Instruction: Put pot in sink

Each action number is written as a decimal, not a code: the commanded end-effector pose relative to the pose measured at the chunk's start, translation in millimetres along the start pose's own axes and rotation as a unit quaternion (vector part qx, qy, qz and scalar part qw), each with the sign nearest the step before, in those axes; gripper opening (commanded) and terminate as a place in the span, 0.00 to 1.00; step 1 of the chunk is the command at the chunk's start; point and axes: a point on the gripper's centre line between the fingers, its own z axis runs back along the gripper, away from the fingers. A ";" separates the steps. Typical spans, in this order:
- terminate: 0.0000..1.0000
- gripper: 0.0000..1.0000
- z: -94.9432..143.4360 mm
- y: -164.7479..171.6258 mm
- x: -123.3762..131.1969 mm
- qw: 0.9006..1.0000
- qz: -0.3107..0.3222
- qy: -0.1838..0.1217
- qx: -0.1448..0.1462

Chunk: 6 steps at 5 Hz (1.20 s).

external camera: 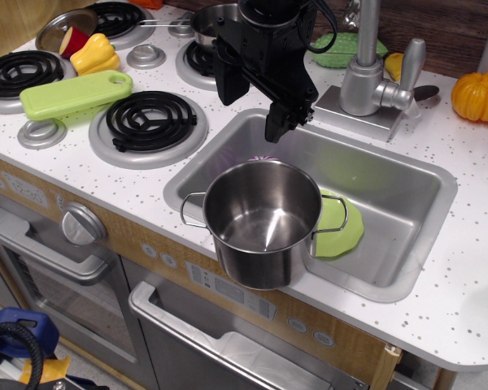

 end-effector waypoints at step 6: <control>0.00 1.00 -31.1 -7.4 -32.1 0.996 -0.064 -0.052 -0.026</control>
